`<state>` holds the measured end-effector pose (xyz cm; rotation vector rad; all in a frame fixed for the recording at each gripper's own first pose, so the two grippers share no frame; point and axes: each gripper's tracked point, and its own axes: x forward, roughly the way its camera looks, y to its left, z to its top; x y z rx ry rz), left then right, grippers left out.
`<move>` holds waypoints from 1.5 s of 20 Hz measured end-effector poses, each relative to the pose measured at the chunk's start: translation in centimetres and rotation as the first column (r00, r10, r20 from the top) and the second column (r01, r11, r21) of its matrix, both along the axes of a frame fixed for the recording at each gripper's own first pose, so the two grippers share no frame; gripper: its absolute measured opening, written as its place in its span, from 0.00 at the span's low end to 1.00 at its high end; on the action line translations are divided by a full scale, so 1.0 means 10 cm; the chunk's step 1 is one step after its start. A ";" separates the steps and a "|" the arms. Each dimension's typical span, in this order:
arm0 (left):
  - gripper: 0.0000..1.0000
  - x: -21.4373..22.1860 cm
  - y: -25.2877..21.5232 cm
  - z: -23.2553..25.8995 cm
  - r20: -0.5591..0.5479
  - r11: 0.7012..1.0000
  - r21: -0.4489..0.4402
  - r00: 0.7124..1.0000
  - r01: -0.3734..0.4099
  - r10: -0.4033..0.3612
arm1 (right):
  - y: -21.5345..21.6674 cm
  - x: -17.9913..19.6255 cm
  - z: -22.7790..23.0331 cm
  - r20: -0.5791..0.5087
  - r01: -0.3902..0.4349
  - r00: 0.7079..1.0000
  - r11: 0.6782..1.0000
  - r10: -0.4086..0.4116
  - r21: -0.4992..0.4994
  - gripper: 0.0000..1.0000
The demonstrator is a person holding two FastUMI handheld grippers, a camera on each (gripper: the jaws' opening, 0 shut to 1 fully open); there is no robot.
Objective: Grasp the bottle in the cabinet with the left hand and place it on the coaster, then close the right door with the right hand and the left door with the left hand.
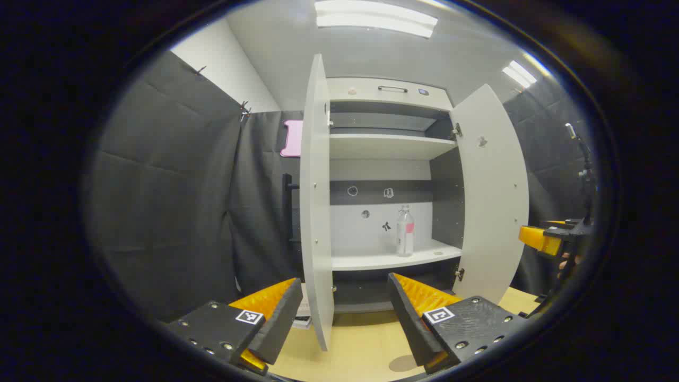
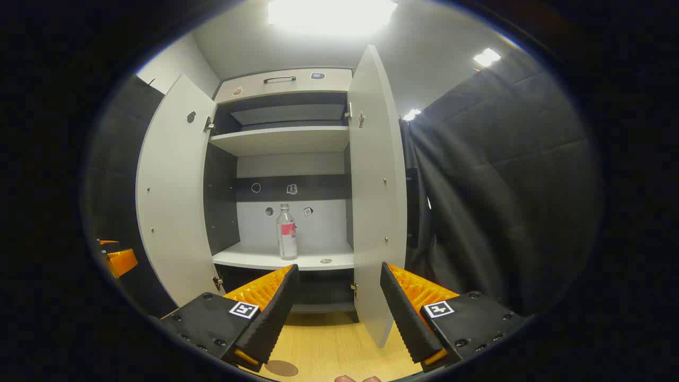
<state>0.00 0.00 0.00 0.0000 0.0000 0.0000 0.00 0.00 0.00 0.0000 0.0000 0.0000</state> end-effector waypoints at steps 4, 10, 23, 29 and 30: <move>0.99 -0.02 0.10 -0.05 -0.007 1.000 -0.014 1.000 -0.026 0.026 | -0.02 -0.02 -0.06 -0.016 0.011 1.000 1.000 -0.010 0.020 0.97; 0.94 0.04 0.11 -0.08 -0.011 0.999 -0.046 1.000 -0.026 0.025 | -0.09 -0.02 -0.09 -0.025 0.036 0.999 0.999 -0.036 -0.003 0.94; 0.93 0.38 -0.26 -0.10 -0.034 0.993 -0.068 0.994 0.097 -0.100 | -0.35 -0.13 -0.08 -0.047 0.136 0.989 0.990 -0.138 -0.040 0.97; 0.94 0.64 -0.76 -0.05 -0.017 0.980 -0.018 0.980 0.198 -0.199 | -0.61 -0.10 -0.11 -0.065 0.200 0.977 0.978 -0.203 -0.062 0.97; 0.94 0.71 -0.86 -0.05 -0.015 0.977 -0.027 0.977 0.213 -0.214 | -0.68 -0.07 -0.09 -0.063 0.213 0.974 0.975 -0.217 -0.067 0.97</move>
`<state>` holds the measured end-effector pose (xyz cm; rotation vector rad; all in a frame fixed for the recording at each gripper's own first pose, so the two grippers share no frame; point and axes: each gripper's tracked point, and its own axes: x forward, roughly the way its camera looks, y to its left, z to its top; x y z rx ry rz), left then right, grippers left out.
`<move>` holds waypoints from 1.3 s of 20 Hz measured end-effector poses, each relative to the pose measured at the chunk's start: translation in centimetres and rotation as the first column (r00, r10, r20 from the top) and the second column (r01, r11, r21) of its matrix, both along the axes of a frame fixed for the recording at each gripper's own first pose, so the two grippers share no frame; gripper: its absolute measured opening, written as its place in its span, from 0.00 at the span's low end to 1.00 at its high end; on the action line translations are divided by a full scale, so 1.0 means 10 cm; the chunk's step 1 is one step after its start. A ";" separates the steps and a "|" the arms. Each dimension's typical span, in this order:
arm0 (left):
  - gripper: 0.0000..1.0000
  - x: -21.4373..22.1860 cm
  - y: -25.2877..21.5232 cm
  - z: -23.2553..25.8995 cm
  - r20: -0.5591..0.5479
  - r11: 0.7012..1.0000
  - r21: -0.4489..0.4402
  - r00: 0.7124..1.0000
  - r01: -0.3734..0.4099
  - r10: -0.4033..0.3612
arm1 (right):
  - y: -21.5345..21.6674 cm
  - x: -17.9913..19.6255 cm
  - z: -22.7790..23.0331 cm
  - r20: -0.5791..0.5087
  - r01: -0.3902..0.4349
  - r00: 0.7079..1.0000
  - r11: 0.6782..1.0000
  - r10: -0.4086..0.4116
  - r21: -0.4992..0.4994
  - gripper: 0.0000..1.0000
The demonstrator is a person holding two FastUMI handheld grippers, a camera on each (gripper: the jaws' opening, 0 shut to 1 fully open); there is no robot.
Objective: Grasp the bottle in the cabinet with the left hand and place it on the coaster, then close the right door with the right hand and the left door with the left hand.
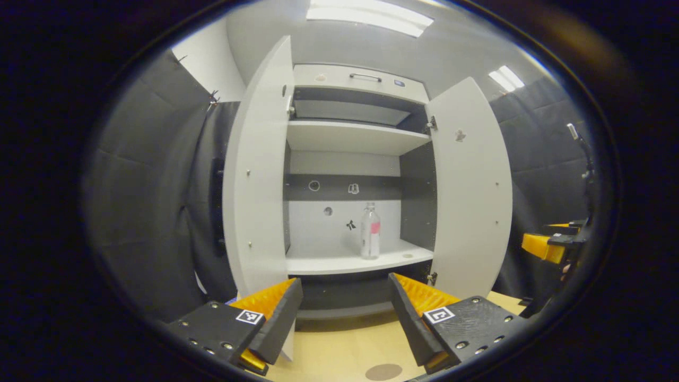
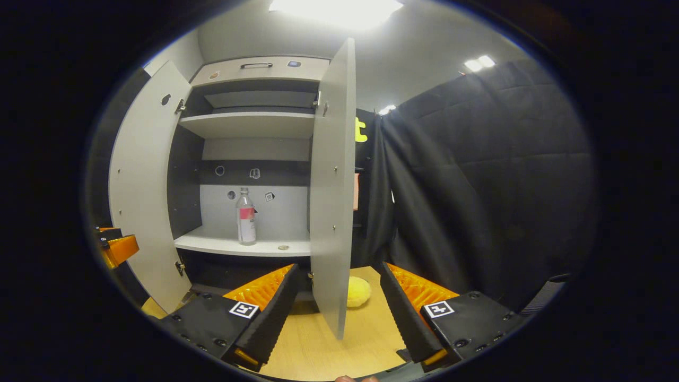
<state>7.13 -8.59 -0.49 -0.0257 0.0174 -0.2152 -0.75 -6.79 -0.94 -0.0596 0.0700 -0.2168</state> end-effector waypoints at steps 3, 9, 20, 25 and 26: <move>0.93 0.30 -0.23 0.06 -0.001 1.000 -0.005 1.000 0.023 -0.023 | -0.22 0.09 0.00 0.001 0.026 1.000 1.000 -0.026 -0.014 0.94; 0.93 1.04 -0.54 0.11 -0.002 0.999 0.018 1.000 0.027 -0.027 | -0.74 0.28 -0.12 -0.027 0.090 0.996 0.995 -0.089 0.042 0.97; 0.94 2.67 -1.03 0.09 -0.052 0.999 0.015 0.998 0.031 -0.030 | -1.47 0.65 -0.20 -0.023 0.187 0.982 0.982 -0.187 0.021 0.97; 0.99 3.18 -1.22 -0.03 -0.055 0.999 0.031 0.998 0.018 -0.016 | -1.76 0.80 -0.26 -0.032 0.221 0.975 0.975 -0.221 0.027 0.97; 0.94 3.27 -1.27 -0.06 -0.057 0.999 0.029 0.998 0.018 -0.017 | -1.81 0.85 -0.27 -0.037 0.225 0.974 0.974 -0.224 0.028 0.94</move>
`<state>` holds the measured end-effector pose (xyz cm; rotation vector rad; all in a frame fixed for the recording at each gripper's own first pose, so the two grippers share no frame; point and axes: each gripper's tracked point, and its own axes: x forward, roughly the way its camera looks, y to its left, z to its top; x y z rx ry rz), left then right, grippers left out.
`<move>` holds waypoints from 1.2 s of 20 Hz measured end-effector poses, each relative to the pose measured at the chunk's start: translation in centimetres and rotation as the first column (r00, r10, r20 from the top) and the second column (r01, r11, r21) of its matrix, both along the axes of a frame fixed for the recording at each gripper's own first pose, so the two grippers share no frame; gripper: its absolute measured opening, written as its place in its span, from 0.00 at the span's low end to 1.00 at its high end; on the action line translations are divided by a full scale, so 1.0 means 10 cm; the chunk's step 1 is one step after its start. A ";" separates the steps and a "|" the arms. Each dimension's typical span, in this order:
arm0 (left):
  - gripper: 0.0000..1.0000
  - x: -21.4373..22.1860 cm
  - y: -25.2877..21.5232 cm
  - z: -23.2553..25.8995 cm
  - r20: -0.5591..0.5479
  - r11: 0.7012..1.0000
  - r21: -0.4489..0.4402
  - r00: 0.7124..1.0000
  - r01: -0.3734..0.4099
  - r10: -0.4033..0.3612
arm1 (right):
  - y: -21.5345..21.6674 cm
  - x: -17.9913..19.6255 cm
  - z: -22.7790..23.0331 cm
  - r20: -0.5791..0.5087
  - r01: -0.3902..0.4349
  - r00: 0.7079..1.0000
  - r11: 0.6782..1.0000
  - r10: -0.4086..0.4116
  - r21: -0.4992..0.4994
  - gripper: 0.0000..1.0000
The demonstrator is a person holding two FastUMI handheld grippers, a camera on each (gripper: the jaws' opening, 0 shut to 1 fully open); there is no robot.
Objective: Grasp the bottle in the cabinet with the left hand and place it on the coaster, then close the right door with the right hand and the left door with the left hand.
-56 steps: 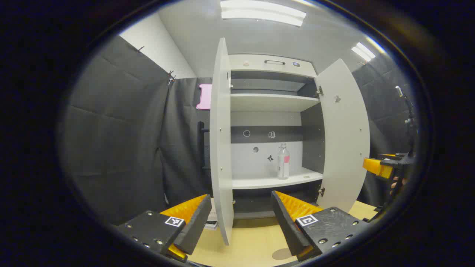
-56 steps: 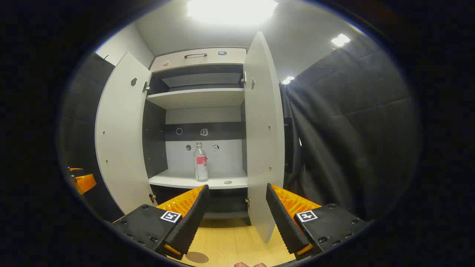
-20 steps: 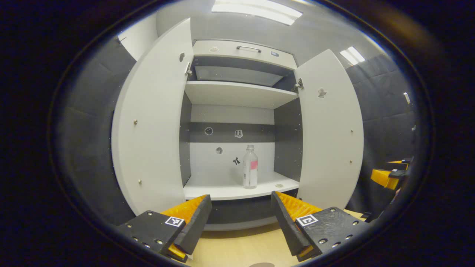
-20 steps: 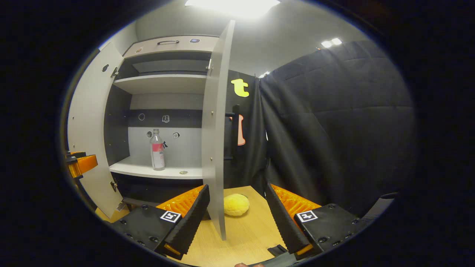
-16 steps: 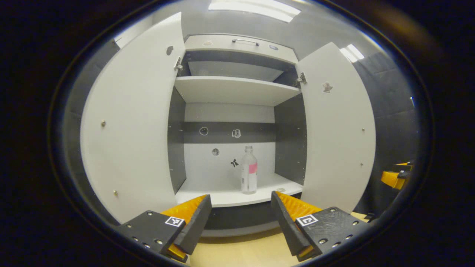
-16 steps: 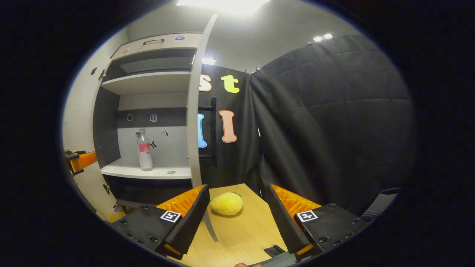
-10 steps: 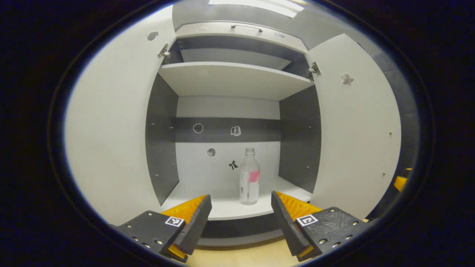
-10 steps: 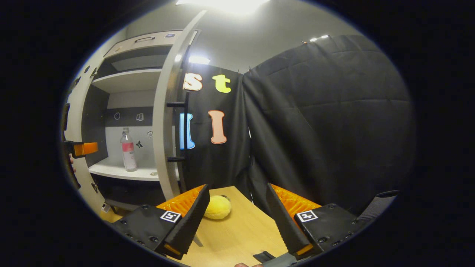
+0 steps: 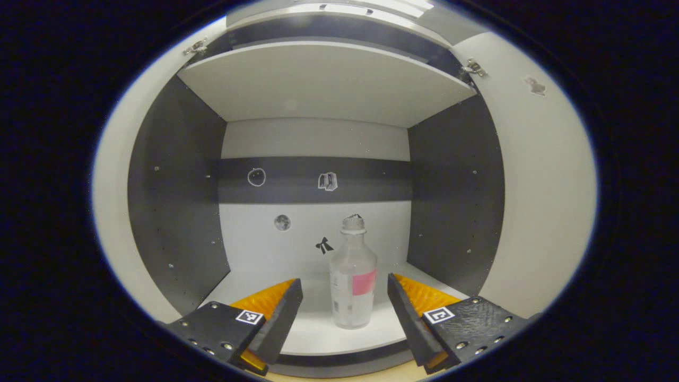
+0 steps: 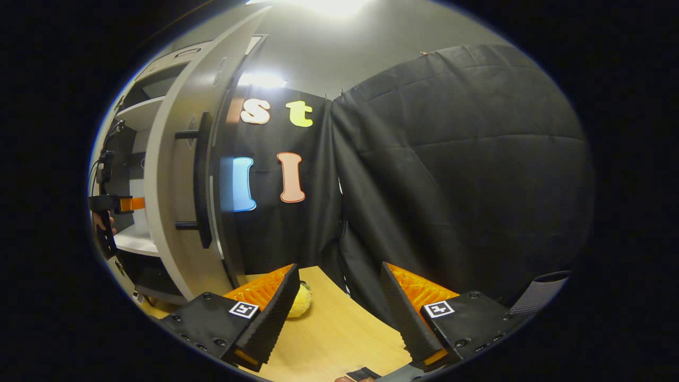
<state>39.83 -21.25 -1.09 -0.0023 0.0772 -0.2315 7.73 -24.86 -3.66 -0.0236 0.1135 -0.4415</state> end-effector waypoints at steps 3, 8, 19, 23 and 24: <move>0.93 0.23 -0.14 -0.07 -0.018 0.999 -0.034 1.000 -0.003 0.002 | -0.15 0.21 -0.03 -0.004 -0.001 1.000 1.000 0.001 0.006 0.97; 0.99 0.52 -0.17 -0.20 -0.030 0.998 -0.036 0.998 -0.054 0.053 | -0.29 0.42 -0.10 -0.016 -0.036 0.999 0.999 0.037 0.020 0.97; 0.68 0.63 -0.16 -0.26 -0.038 0.991 -0.024 0.991 -0.128 0.127 | -0.48 0.92 -0.11 -0.026 -0.152 0.988 0.988 0.153 0.023 0.94; 0.66 0.46 -0.13 -0.13 -0.031 0.991 -0.055 0.992 -0.125 0.123 | -0.43 1.04 -0.15 -0.039 -0.189 0.981 0.980 0.191 0.056 0.97; 0.66 0.41 -0.12 -0.09 -0.027 0.991 -0.056 0.992 -0.121 0.120 | -0.40 1.04 -0.12 -0.038 -0.196 0.980 0.979 0.198 0.053 0.97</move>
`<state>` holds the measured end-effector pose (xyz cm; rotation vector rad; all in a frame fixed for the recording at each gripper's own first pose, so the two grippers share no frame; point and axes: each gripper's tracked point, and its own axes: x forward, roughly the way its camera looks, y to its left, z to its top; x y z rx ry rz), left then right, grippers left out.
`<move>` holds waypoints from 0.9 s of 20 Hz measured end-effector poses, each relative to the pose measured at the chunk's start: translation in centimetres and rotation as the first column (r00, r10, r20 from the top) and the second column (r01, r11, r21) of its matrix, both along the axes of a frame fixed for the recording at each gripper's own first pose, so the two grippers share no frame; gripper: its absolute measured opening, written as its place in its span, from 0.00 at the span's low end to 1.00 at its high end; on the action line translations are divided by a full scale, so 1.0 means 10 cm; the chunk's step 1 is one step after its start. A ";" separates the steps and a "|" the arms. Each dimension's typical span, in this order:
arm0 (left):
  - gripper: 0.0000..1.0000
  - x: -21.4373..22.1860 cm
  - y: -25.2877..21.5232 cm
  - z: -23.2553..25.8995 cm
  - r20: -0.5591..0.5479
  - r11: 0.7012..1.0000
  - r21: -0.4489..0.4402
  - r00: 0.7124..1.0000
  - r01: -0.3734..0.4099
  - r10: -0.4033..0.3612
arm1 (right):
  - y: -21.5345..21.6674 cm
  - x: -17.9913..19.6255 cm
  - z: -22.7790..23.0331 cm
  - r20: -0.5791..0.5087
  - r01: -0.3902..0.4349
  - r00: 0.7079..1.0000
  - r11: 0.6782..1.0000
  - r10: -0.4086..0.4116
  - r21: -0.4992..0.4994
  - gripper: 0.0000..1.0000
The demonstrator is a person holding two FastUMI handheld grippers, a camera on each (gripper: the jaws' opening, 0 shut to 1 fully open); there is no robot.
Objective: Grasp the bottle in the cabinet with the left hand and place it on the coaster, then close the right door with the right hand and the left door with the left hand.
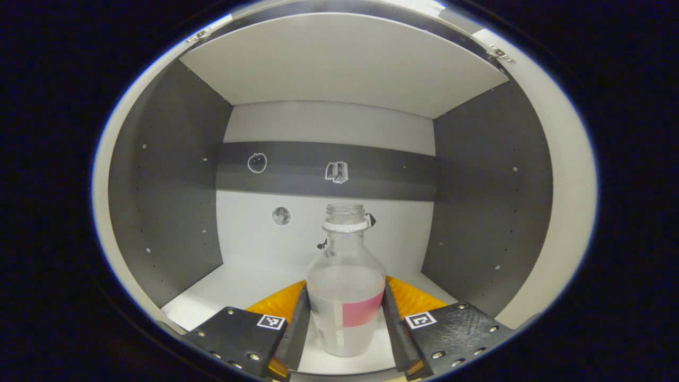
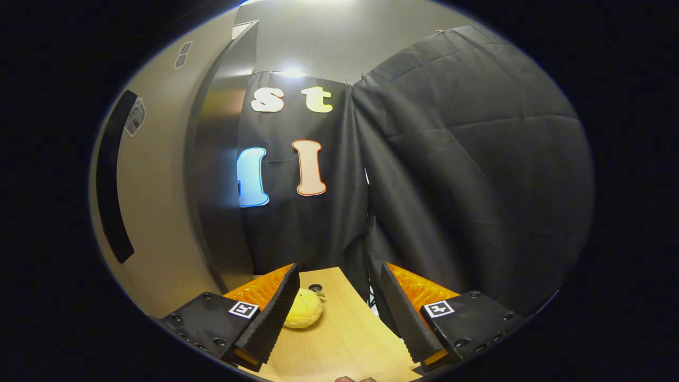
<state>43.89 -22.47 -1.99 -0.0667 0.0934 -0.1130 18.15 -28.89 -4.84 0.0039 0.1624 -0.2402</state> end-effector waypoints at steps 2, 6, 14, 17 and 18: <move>0.66 -0.13 0.02 0.11 0.016 1.000 -0.005 1.000 0.010 -0.010 | 0.04 -0.01 0.03 0.009 -0.012 1.000 1.000 0.012 -0.014 0.97; 0.66 -0.50 0.11 0.36 0.055 0.999 -0.035 0.998 0.032 -0.030 | 0.10 -0.16 0.06 0.022 -0.013 1.000 1.000 0.013 -0.008 0.97; 0.74 -1.55 0.44 0.52 0.078 0.996 -0.073 0.996 0.059 -0.053 | 0.28 -0.64 0.14 0.028 -0.017 0.999 1.000 0.018 -0.022 0.97; 0.66 -1.96 0.52 0.50 0.096 0.995 -0.071 0.994 0.065 -0.058 | 0.37 -0.76 0.19 0.029 -0.037 0.999 0.999 0.038 -0.028 0.94; 0.66 -2.10 0.54 0.46 0.099 0.995 -0.074 0.993 0.069 -0.062 | 0.41 -0.80 0.22 0.032 -0.044 0.999 0.999 0.044 -0.019 0.95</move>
